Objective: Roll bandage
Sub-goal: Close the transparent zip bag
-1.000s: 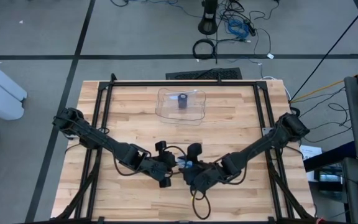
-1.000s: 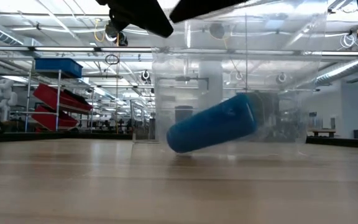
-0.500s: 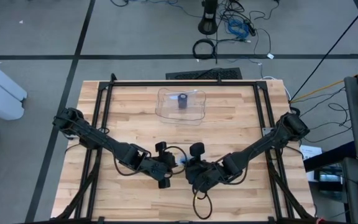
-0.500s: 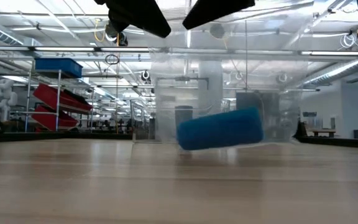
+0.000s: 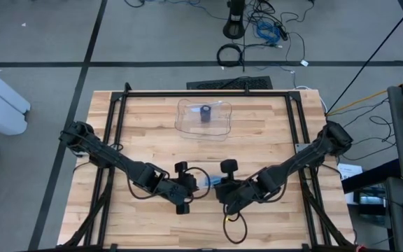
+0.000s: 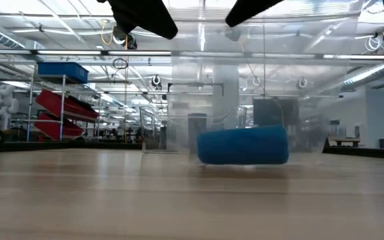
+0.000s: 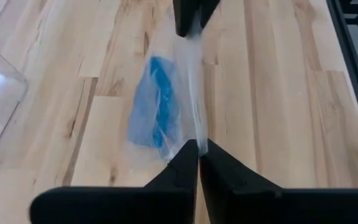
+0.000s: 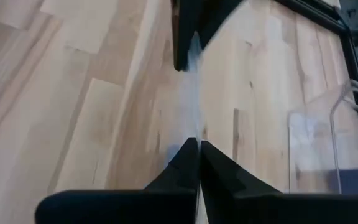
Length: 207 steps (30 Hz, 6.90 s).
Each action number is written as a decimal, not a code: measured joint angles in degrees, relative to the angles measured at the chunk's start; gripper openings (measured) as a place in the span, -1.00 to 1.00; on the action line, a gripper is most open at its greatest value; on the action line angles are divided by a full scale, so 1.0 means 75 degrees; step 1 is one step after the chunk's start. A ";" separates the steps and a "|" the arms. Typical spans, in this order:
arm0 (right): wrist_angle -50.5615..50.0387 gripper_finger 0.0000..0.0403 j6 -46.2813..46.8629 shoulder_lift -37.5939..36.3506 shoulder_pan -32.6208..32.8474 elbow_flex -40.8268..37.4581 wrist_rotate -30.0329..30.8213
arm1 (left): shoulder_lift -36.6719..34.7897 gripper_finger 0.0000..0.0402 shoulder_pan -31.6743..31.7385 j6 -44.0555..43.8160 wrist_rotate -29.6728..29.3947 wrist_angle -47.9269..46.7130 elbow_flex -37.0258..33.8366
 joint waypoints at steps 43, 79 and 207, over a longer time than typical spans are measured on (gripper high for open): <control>-0.0816 -1.00 0.0682 -0.0100 -0.0070 0.0758 -0.0933 | 0.0000 0.01 -0.0090 0.1518 -0.0698 0.1430 -0.0012; 0.0477 -0.48 -0.0274 -0.0091 0.0021 0.0758 -0.0709 | -0.0006 -0.99 -0.0070 0.1398 -0.0008 0.1202 -0.0012; 0.0831 0.40 -0.0744 0.0059 0.0168 0.0761 0.0252 | -0.0536 -1.00 -0.0527 0.0238 -0.0414 -0.0258 -0.0009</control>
